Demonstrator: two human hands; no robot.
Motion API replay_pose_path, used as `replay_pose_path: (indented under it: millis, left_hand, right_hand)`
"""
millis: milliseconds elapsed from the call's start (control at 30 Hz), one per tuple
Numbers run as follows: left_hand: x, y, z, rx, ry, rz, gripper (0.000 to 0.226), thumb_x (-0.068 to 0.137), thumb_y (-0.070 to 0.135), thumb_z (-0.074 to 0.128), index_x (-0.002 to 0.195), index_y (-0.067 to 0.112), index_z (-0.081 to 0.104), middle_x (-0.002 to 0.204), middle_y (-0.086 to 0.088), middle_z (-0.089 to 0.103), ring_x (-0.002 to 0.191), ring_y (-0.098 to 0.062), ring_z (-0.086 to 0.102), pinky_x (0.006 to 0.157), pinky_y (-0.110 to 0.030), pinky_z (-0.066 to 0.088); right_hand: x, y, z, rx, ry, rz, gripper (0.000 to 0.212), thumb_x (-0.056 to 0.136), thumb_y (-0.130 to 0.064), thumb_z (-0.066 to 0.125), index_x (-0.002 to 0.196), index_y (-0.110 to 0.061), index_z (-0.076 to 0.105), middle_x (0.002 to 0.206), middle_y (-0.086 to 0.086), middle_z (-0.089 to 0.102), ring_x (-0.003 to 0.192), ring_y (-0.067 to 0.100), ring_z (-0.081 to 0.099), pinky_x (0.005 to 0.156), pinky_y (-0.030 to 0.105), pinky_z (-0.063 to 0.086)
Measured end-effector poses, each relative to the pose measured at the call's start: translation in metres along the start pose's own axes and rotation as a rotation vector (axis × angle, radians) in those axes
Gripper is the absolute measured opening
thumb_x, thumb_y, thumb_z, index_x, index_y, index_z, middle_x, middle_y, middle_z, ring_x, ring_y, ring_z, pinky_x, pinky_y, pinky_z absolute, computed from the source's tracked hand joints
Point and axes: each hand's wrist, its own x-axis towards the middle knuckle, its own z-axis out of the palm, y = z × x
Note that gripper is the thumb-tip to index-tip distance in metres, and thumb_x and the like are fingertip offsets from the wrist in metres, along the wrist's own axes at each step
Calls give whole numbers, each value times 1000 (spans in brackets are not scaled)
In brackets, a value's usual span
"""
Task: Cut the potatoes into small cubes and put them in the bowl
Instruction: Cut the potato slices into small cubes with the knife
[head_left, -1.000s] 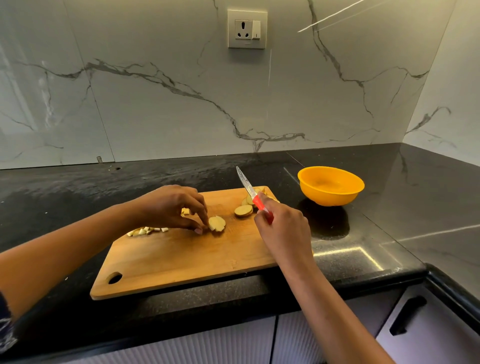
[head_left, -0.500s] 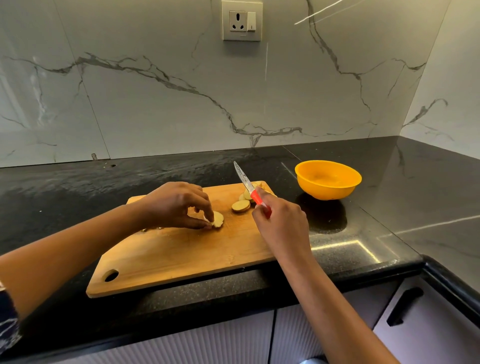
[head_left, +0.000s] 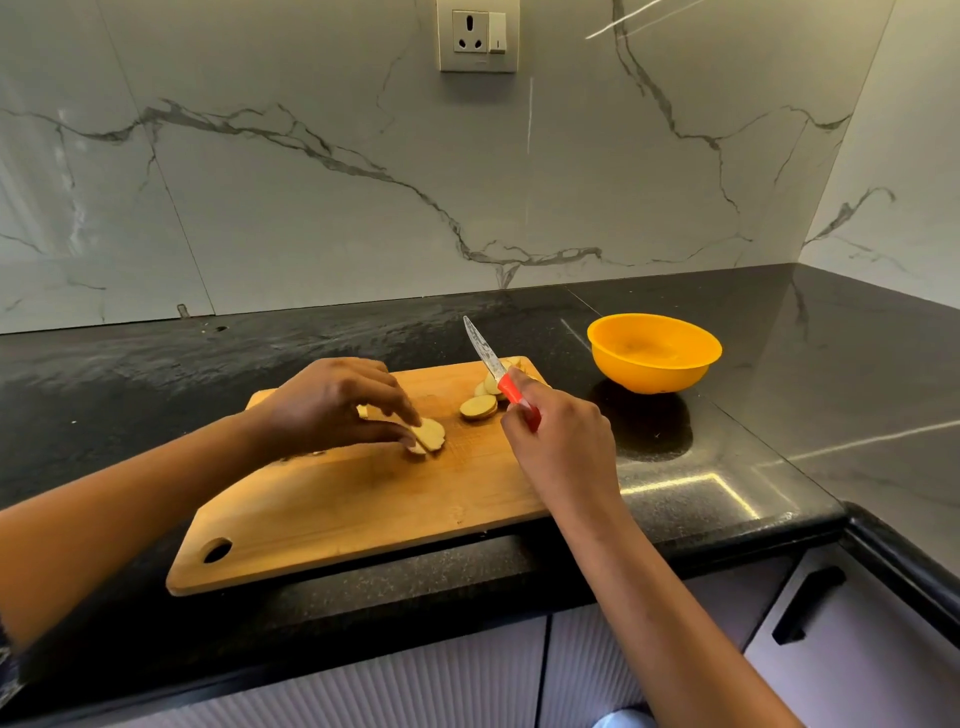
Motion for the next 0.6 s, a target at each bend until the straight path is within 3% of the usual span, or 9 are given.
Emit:
replay_pose_path:
  millis: [67,133,267,400,500,600]
  left_hand:
    - [4,-1,-5,-110,-142,-187,42,77,68,54,118,62,47,114,27,55,110,5,50,87,-14,45]
    - [11,-2,-6,-206,-345,-319,58,70,71,57,124,66,36,122,37,42,120,16,34,93,-5,33]
    - [28,-4,-3,-194,-487,-301,47,85,30,66,120,57,47,120,35,42,115,18,34,90,-2,30]
    - [31,-1,0,-188,-466,-349,33,82,36,66,113,43,58,114,28,49,109,12,43,90,-5,35]
    - [23,13,0,-190,-369,-464,41,71,57,59,109,41,60,108,26,54,104,6,49,89,-12,42]
    - [10,29,3,-92,-244,-609,44,73,54,62,110,30,65,107,12,62,98,-5,56,88,-26,49]
  right_hand:
    - [0,0,0,2,-4,-1,46,95,-31,52,140,-26,44,106,-2,68,92,9,61,74,22,44]
    - [0,0,-1,3,-6,0,47,95,-32,52,141,-26,44,107,-1,68,93,10,61,75,23,45]
    - [0,0,-1,13,3,5,47,95,-31,52,141,-25,44,107,-1,69,92,10,61,75,24,45]
    - [0,1,-1,11,2,-1,46,95,-31,52,140,-26,44,107,-2,68,93,9,61,75,22,44]
    - [0,0,0,-4,-9,-6,47,95,-32,51,141,-27,43,108,-3,68,92,9,61,75,22,43]
    - [0,-1,0,-22,-24,-15,46,96,-33,50,141,-28,43,109,-3,68,92,10,61,76,22,42]
